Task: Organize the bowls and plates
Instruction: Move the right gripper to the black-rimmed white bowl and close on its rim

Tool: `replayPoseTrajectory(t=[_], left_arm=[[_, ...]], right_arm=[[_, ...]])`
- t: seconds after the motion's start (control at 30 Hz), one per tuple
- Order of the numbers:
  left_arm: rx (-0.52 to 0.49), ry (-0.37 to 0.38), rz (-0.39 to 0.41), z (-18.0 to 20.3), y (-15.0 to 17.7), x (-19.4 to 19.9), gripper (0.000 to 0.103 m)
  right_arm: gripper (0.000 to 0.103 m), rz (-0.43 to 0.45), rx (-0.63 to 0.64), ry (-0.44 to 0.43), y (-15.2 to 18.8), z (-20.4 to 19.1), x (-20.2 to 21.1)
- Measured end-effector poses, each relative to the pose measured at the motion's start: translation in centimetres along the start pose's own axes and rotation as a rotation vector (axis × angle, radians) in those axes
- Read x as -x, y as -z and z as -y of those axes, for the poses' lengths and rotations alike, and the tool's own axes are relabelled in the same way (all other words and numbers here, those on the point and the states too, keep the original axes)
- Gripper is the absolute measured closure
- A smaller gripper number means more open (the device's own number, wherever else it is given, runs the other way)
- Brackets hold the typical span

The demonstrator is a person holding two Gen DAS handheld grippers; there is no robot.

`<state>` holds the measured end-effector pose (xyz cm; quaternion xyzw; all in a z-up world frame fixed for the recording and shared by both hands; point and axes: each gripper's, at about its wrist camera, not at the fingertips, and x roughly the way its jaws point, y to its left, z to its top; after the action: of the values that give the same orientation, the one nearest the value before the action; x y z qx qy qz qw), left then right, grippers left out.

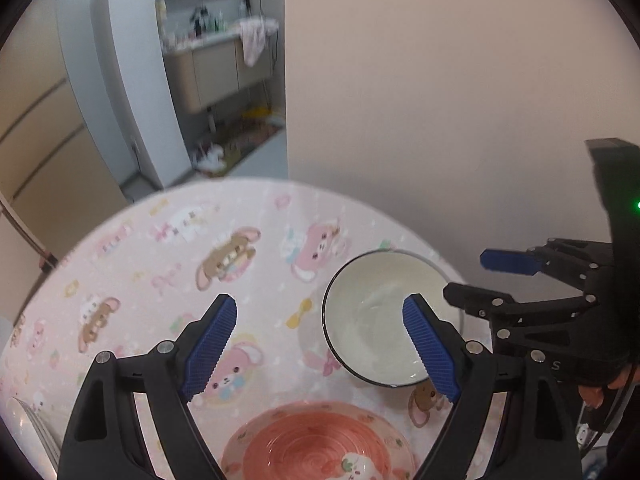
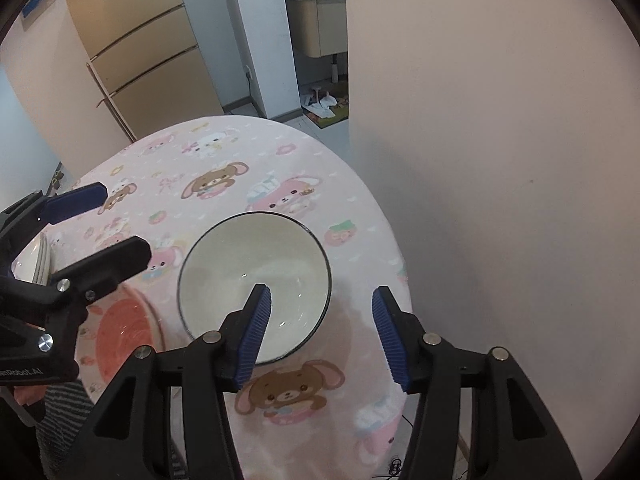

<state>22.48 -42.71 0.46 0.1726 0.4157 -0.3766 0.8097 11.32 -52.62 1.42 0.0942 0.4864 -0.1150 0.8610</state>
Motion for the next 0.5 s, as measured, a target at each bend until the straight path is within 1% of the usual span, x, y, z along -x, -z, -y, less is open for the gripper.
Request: replayPoseTrajectory(t=[0.07,0.13,0.17,0.2,0.23,0.27,0.3,0.33,0.43,0.5], left_arm=[[0.013,0.004,-0.049,-0.1,-0.2,-1.7,0.016],[0.024,0.014,-0.101,-0.3,-0.3,-3.5,0.020],[0.033,0.013,-0.132,-0.5,-0.4,-4.3,0.026],[0.047,0.017,-0.164,-0.6,-0.5,-5.2,0.031],[0.059,0.027,-0.186,-0.8,-0.6,-5.7,0.033],[0.071,0.037,-0.202,-1.0,-0.6,-6.3,0.039],[0.081,0.046,-0.217,-1.1,-0.6,-6.8,0.046],[0.088,0.052,-0.235,-1.2,-0.6,-7.3,0.048],[0.072,0.058,-0.258,-0.8,-0.5,-8.2,0.048],[0.071,0.053,-0.268,-0.5,-0.4,-8.4,0.048]], right_arm=[[0.051,-0.019,-0.003,0.001,-0.2,0.2,-1.0],[0.052,-0.044,-0.014,-0.016,-0.4,0.5,-1.9],[0.057,-0.057,-0.024,-0.027,-0.4,0.8,-2.3],[0.071,-0.072,-0.035,-0.043,-0.4,1.0,-2.8],[0.079,-0.084,-0.037,-0.056,-0.4,1.1,-3.1],[0.083,-0.102,-0.035,-0.075,-0.4,1.2,-3.5],[0.083,-0.116,-0.037,-0.091,-0.4,1.2,-3.9],[0.083,-0.126,-0.041,-0.093,-0.4,1.3,-4.3],[0.085,-0.136,-0.033,-0.080,-0.2,1.1,-5.2],[0.087,-0.164,-0.047,-0.103,-0.2,1.1,-5.8]])
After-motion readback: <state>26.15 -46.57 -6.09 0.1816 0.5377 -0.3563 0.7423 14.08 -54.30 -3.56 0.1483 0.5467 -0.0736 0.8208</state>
